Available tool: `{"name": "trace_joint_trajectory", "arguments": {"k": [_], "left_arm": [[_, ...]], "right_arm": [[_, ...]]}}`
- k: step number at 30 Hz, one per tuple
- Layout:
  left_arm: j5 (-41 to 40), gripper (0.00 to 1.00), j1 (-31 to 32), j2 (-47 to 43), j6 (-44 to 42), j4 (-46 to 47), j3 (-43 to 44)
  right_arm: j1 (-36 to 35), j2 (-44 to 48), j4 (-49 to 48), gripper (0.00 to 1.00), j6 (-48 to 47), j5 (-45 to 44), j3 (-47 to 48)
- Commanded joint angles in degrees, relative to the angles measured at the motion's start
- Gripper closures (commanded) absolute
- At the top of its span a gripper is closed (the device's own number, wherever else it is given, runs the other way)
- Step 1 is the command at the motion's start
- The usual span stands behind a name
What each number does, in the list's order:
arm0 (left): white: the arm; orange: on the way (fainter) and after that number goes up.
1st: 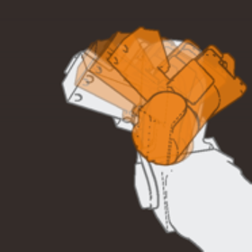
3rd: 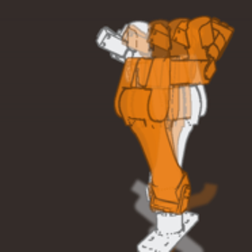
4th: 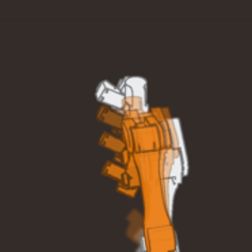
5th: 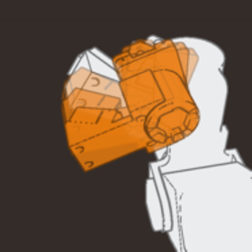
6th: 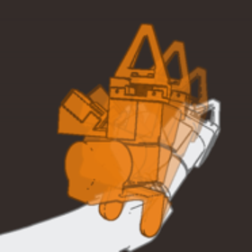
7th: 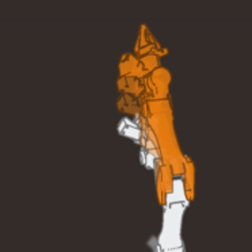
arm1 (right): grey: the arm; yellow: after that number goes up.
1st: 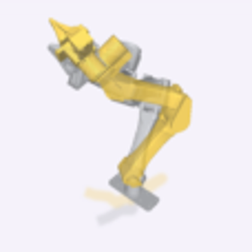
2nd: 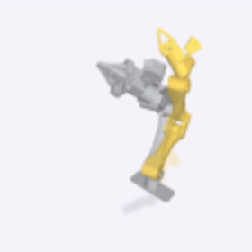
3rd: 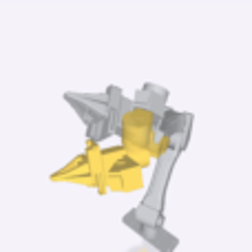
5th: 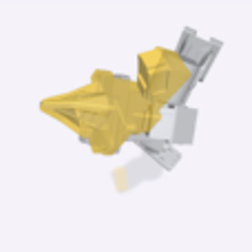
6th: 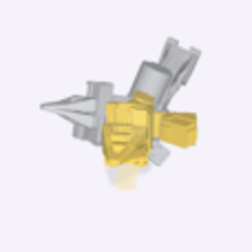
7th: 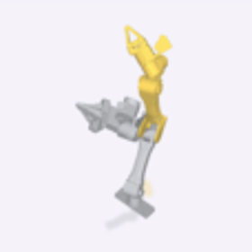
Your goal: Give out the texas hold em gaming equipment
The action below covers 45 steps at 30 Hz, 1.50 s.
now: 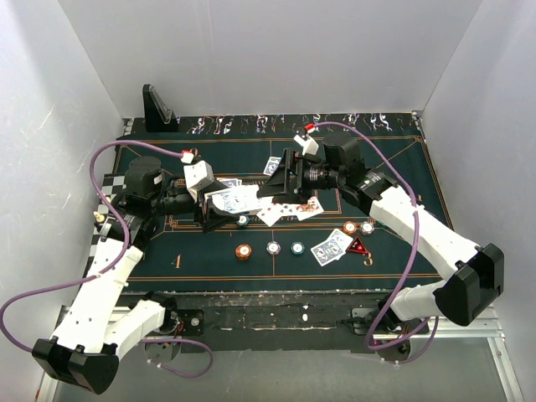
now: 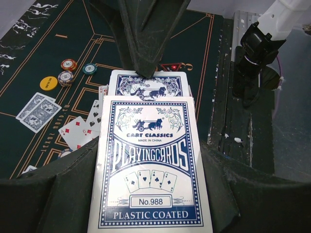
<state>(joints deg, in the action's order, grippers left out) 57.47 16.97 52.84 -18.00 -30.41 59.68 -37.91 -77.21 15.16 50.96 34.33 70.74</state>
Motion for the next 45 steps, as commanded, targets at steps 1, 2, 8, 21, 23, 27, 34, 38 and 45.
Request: {"name": "trace_joint_trajectory", "arguments": {"k": [1,2,8,21,23,27,34,38,45], "left_arm": [[1.2,0.89,-0.4,-0.5,0.2,2.0,0.3],[1.2,0.89,-0.3,-0.4,0.2,2.0,0.3],[1.2,0.89,-0.4,-0.7,0.2,2.0,-0.1],[1.2,0.89,-0.4,-0.9,0.2,2.0,0.0],[1.0,0.89,-0.4,-0.8,0.2,2.0,0.0],[1.0,0.89,-0.4,-0.8,0.2,2.1,0.3],[1.2,0.89,-0.4,-0.7,1.0,2.6,0.5],[1.2,0.89,-0.4,-0.7,1.3,2.8,0.4],[1.2,0.89,-0.3,-0.9,1.7,3.3,0.5]], "right_arm": [[-1.3,-0.4,-5.3,0.1,2.4,1.8,2.2],[-1.5,-0.6,-5.8,0.1,2.7,1.7,1.9],[-1.6,1.6,-4.1,0.09,2.0,-1.1,1.9],[-5.1,-2.5,-8.7,0.08,5.3,1.5,3.7],[-5.1,-2.9,-9.0,0.08,5.6,1.9,3.6],[-5.0,-2.8,-10.8,0.19,6.7,2.8,2.1],[-4.5,-0.9,-12.9,0.28,7.5,2.7,-0.1],[-3.9,-0.4,-14.5,0.37,9.0,3.6,-1.8],[-2.2,1.1,-17.3,0.49,10.5,4.2,-4.3]]}}
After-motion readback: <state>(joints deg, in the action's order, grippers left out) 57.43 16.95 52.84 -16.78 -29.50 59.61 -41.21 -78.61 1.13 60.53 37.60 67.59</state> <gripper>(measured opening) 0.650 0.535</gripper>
